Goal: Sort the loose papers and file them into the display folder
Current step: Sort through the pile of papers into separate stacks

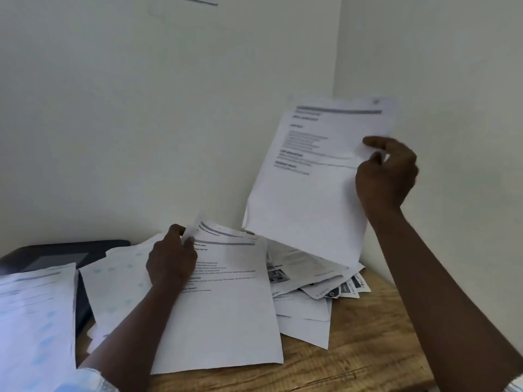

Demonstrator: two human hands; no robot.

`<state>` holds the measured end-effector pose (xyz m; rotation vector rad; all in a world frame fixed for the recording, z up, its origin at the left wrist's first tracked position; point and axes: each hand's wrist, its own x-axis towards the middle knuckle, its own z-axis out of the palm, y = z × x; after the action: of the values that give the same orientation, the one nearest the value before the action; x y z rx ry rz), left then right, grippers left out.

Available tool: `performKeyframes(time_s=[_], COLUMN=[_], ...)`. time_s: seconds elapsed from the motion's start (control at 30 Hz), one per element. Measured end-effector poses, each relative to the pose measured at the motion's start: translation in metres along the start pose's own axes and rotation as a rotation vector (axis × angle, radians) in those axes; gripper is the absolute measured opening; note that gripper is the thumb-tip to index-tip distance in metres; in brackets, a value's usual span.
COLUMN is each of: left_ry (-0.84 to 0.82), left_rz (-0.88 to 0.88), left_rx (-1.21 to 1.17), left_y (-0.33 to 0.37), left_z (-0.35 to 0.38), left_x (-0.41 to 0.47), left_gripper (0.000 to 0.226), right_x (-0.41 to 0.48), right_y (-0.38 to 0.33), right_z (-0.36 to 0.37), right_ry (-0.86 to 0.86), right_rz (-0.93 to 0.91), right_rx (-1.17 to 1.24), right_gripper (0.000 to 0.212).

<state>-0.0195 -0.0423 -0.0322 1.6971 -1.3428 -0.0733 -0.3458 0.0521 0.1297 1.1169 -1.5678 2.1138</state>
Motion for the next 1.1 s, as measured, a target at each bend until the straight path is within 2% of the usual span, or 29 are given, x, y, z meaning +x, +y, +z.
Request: performKeyframes(time_s=[0.1, 0.17, 0.3, 0.37, 0.47, 0.53, 0.6, 0.67, 0.73, 0.83, 0.93, 1.0, 1.1], left_ry=[-0.018, -0.036, -0.033, -0.027, 0.005, 0.003, 0.018, 0.017, -0.001, 0.019, 0.045, 0.05, -0.016], left_rz=[0.04, 0.059, -0.044, -0.061, -0.032, -0.08, -0.128, -0.126, -0.123, -0.098, -0.12, -0.216, -0.445], left_rx=[-0.172, -0.298, -0.54, -0.571, -0.572, -0.566, -0.544, -0.542, -0.52, -0.356, 0.084, 0.375, 0.645], left_y=[-0.002, -0.002, 0.009, 0.017, 0.019, 0.022, 0.021, 0.015, 0.004, -0.021, -0.063, -0.098, -0.143], left_z=[0.001, 0.0, -0.01, -0.013, -0.026, -0.045, -0.064, -0.081, -0.102, -0.147, -0.205, -0.242, -0.278], left_x=[0.001, 0.003, 0.0, 0.0, 0.009, 0.018, 0.025, 0.027, 0.026, 0.016, -0.001, -0.015, -0.031], left_gripper=[0.024, 0.023, 0.014, 0.019, 0.028, 0.019, 0.011, 0.015, 0.029, 0.041, 0.048, 0.06, 0.081], right_x=[-0.018, -0.05, -0.127, -0.15, -0.164, -0.168, -0.171, -0.176, -0.183, -0.196, -0.218, -0.243, -0.271], right_y=[0.012, 0.029, 0.061, 0.068, 0.058, 0.046, 0.033, 0.022, 0.01, -0.006, -0.016, -0.014, -0.003], right_z=[0.022, 0.038, 0.066, 0.082, 0.106, 0.12, 0.131, 0.136, 0.135, 0.131, 0.133, 0.136, 0.141], right_ry=[-0.34, -0.539, -0.69, -0.767, -0.775, -0.771, -0.812, -0.837, -0.811, -0.786, -0.872, -0.968, -1.132], right_rz=[0.133, 0.196, 0.164, 0.165, 0.367, 0.503, 0.618, 0.662, 0.583, 0.466, 0.589, 0.608, 0.474], right_rx=[0.085, 0.053, -0.096, -0.095, -0.006, 0.102, 0.188, 0.237, 0.24, 0.266, 0.523, 0.54, 0.392], right_gripper=[0.044, 0.041, 0.014, 0.034, 0.073, 0.089, 0.096, 0.085, 0.048, 0.024, 0.013, 0.013, 0.012])
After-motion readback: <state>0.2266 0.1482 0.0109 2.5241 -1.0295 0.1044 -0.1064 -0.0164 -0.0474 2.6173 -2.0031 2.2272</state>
